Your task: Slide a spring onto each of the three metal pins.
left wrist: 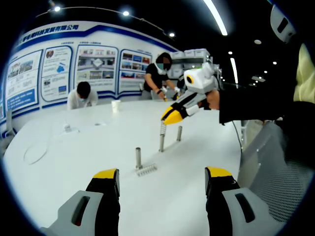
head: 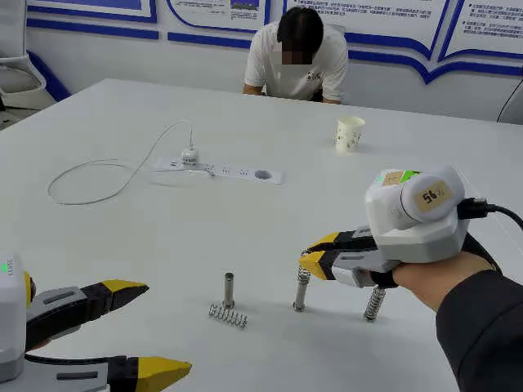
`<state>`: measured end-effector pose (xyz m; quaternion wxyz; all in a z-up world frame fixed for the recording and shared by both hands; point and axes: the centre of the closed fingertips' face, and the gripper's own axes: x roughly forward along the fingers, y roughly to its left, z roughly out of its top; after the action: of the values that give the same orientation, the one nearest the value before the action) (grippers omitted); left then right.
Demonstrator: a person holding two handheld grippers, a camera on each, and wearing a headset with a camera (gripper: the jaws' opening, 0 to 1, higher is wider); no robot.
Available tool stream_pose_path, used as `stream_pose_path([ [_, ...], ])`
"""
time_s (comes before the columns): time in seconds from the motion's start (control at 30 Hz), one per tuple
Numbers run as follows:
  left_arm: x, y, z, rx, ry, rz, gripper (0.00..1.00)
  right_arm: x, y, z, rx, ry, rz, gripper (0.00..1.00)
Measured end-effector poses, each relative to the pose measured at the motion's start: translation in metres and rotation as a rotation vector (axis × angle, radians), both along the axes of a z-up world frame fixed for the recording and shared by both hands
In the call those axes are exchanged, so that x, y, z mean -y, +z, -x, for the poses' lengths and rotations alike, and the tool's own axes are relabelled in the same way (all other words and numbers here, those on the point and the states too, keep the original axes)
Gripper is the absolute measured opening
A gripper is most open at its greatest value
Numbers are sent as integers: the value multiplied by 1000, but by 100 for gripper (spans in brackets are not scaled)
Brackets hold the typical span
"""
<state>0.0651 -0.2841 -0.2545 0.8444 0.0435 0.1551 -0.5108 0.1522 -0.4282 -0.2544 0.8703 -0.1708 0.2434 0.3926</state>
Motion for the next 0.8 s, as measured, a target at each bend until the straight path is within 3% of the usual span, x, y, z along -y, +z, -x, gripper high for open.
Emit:
stream_pose_path([
  [0.8,0,0,0,-1,1,3,72,2,-32,-2,-61,-28,7,12],
])
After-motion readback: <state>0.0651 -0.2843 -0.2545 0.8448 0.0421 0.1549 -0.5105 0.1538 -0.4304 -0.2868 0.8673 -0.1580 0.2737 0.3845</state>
